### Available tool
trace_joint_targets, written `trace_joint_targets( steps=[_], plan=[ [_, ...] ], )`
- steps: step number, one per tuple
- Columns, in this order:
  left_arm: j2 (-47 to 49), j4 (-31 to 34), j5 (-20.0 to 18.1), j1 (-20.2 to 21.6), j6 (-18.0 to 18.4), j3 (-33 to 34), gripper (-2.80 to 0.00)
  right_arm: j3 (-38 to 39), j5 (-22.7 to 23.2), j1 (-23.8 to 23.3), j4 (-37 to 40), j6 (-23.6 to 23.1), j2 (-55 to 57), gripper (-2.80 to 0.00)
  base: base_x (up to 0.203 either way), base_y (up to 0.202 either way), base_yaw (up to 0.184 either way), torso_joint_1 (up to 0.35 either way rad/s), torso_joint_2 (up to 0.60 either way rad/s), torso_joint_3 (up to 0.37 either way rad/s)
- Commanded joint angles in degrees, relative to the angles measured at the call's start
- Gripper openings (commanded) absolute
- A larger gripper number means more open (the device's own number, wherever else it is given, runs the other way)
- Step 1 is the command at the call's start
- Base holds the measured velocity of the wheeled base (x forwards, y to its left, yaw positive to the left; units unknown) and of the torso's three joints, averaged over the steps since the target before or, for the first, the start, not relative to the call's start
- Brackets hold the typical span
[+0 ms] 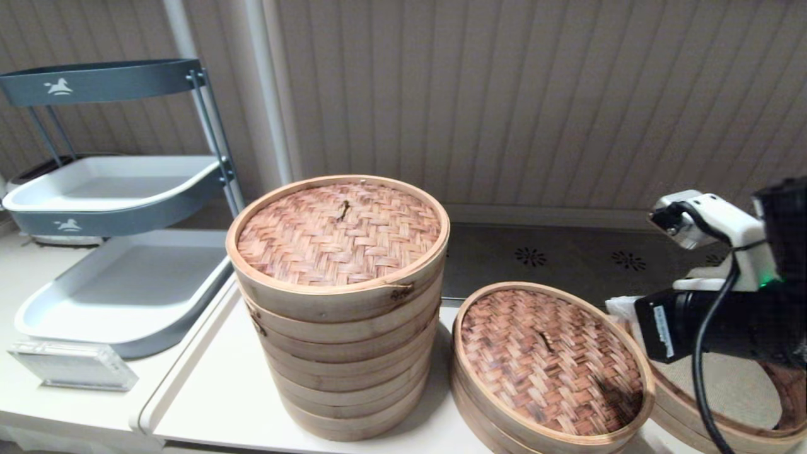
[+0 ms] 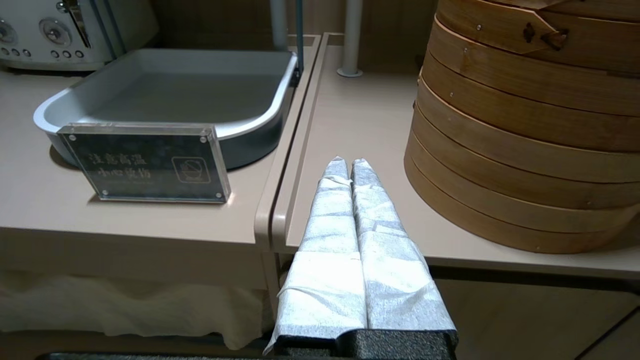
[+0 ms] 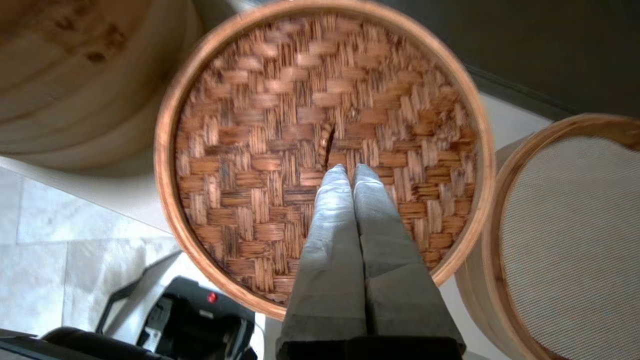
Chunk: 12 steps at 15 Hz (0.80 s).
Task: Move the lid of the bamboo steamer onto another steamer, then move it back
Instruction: Pick up the steamer
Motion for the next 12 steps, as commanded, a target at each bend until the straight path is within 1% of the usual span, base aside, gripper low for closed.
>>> trace_joint_targets(
  steps=[1,2,4,6,9,12],
  plan=[
    [-0.18,-0.05,-0.06,0.0,0.0,1.41,-2.8,0.62,-1.57,0.62,-0.1,0.71,5.53,-2.8,0.0,0.0,0.0,0.0,0.0,0.0],
    [-0.09,-0.05,-0.06,0.0,0.0,1.41,-2.8,0.82,-2.68,0.56,-0.13,0.99,6.54,0.0,0.0,0.0,0.0,0.0,0.0,0.0],
    [-0.09,-0.05,-0.01,0.02,0.0,1.41,-2.8,1.61,-2.88,0.22,-2.5,2.02,8.23,0.0,0.0,0.0,0.0,0.0,0.0,0.0],
    [-0.09,-0.05,-0.06,0.0,0.0,1.41,-2.8,3.74,-2.74,0.14,-7.68,2.65,9.8,0.0,0.0,0.0,0.0,0.0,0.0,0.0],
    [-0.09,-0.05,0.03,0.09,0.0,1.41,-2.8,6.38,-2.89,-0.06,-13.53,2.78,13.66,0.0,0.0,0.0,0.0,0.0,0.0,0.0],
    [-0.13,-0.05,-0.02,0.04,0.0,1.41,-2.8,6.98,-2.73,-0.13,-15.2,2.8,16.31,0.0,0.0,0.0,0.0,0.0,0.0,0.0]
  ],
)
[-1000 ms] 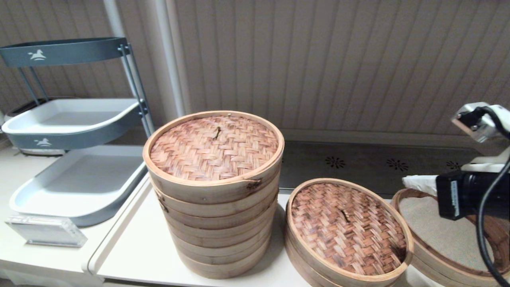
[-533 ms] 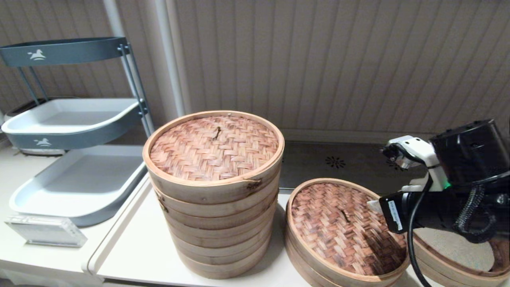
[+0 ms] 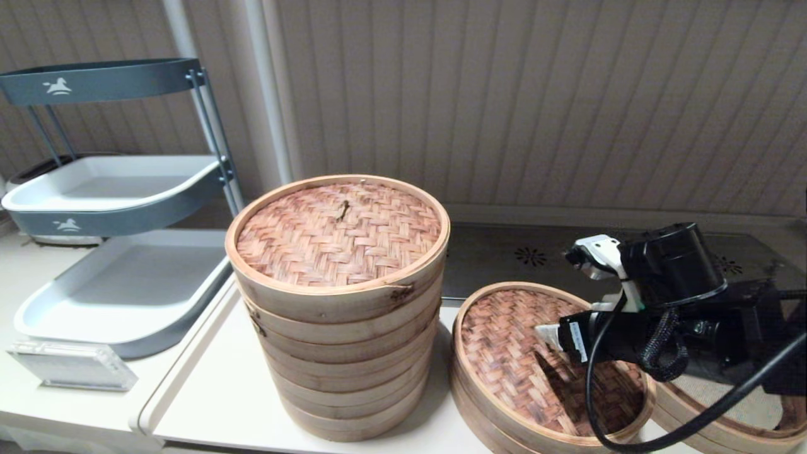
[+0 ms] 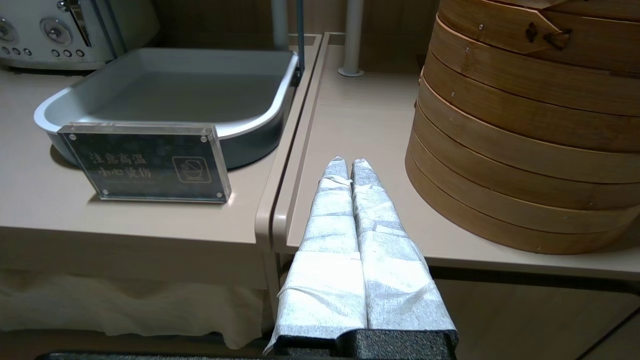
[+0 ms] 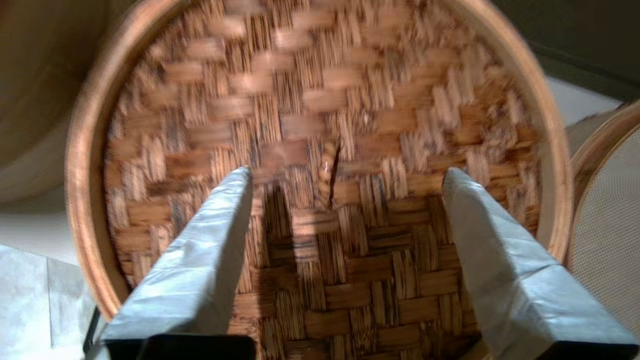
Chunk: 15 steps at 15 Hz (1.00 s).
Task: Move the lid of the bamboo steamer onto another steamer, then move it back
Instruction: Pick up the steamer
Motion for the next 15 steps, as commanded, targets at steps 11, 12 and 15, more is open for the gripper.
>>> trace_joint_targets(
  steps=[11,12,15],
  plan=[
    [-0.09,-0.05,0.09,0.0,0.02,1.41,-2.8,2.9,0.05,-0.94,-6.45,0.12,6.83,0.0,0.0,0.0,0.0,0.0,0.0,0.0],
    [-0.09,-0.05,0.09,0.0,0.02,1.41,-2.8,2.9,0.05,-0.94,-6.45,0.12,6.83,0.0,0.0,0.0,0.0,0.0,0.0,0.0],
    [-0.09,-0.05,0.0,0.0,0.02,1.41,-2.8,3.25,-0.13,-0.94,-6.45,0.12,7.27,-2.8,0.0,0.0,0.0,0.0,0.0,0.0]
  ],
)
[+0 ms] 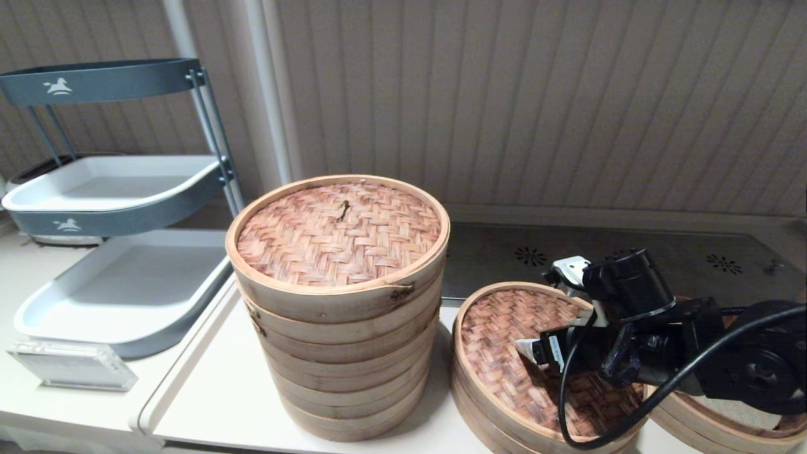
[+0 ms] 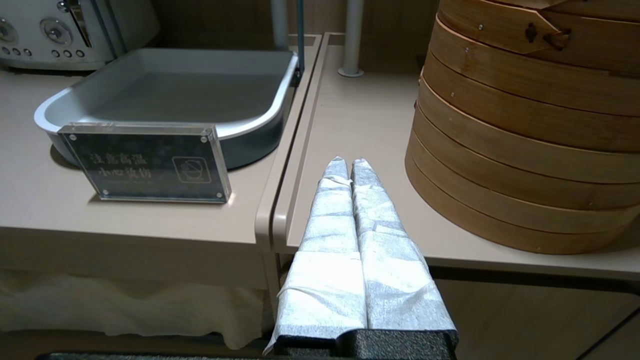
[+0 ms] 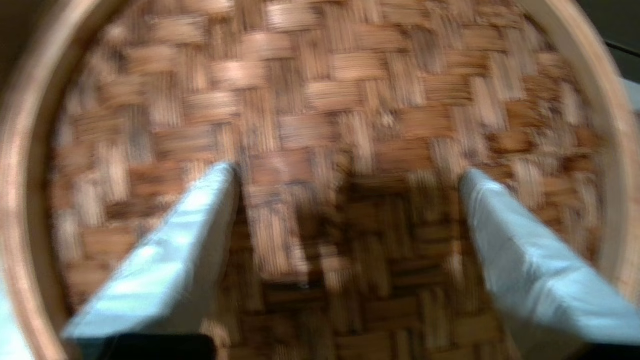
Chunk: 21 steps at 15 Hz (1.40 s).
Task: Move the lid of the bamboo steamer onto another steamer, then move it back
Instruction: Pick up the steamer
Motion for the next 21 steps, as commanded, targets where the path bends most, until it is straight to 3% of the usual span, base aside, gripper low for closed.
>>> trace_joint_targets(
  steps=[1,21],
  plan=[
    [-0.09,-0.04,0.04,0.01,0.01,1.41,-2.8,0.71,-0.04,0.11,-0.07,-0.04,0.22,-2.8,0.0,0.0,0.0,0.0,0.0,0.0],
    [-0.09,-0.04,-0.02,0.08,0.01,1.41,-2.8,0.29,-0.16,-0.94,-0.1,1.48,-4.98,-2.8,0.0,0.0,0.0,0.0,0.0,0.0]
  ],
)
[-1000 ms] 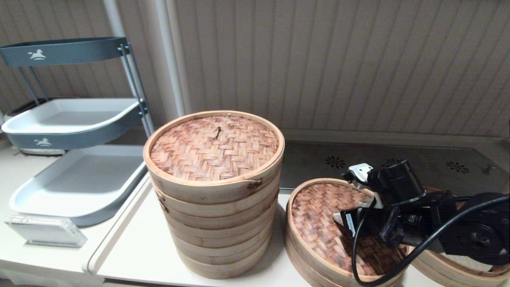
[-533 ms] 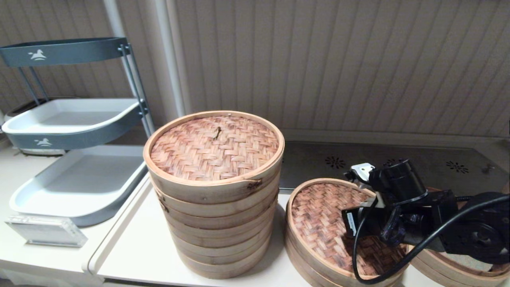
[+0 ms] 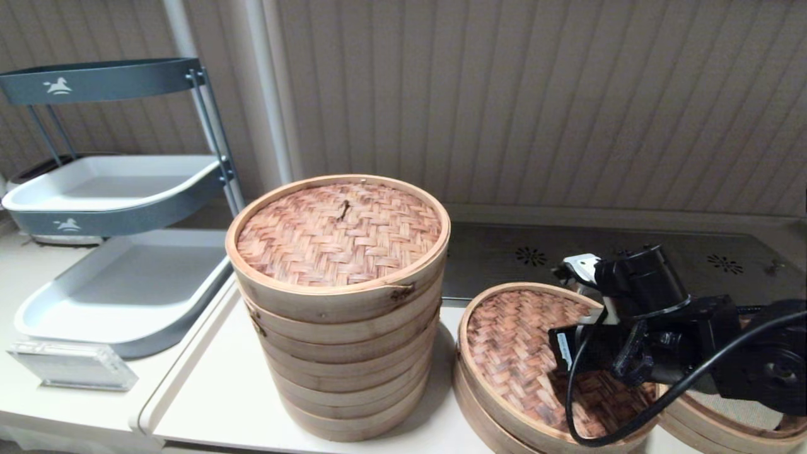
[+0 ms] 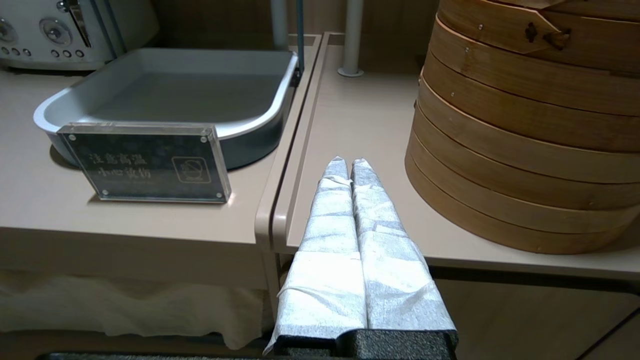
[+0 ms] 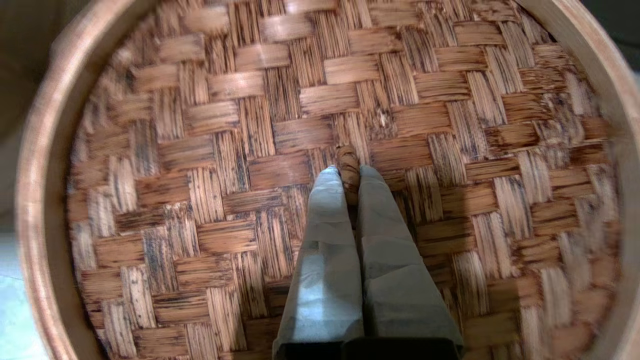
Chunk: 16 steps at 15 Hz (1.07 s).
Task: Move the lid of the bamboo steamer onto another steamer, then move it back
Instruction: Pick up the steamer, then put the steamer
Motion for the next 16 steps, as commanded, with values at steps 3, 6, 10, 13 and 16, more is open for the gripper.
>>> trace_joint_targets(
  steps=[3,6,10,13,16],
  plan=[
    [-0.09,-0.04,-0.06,0.05,0.0,1.41,-2.8,-0.28,-0.54,-0.77,-0.43,-0.22,-3.54,-2.8,0.0,0.0,0.0,0.0,0.0,0.0],
    [-0.09,-0.04,-0.06,-0.02,0.0,1.41,-2.8,-0.54,-0.62,-1.56,-0.35,-0.31,-5.21,-2.8,0.0,0.0,0.0,0.0,0.0,0.0],
    [-0.09,-0.04,-0.04,-0.02,0.0,1.41,-2.8,-0.62,-0.79,-6.04,0.19,-1.19,-9.18,-2.8,0.0,0.0,0.0,0.0,0.0,0.0],
    [-0.09,-0.04,-0.06,0.06,0.0,1.41,-2.8,-0.6,-0.72,-9.16,1.14,-4.26,-11.68,-2.8,0.0,0.0,0.0,0.0,0.0,0.0],
    [-0.09,-0.04,-0.06,-0.01,0.0,1.41,-2.8,-0.77,-0.72,-12.36,1.92,-6.16,-13.23,-2.8,0.0,0.0,0.0,0.0,0.0,0.0]
  ],
)
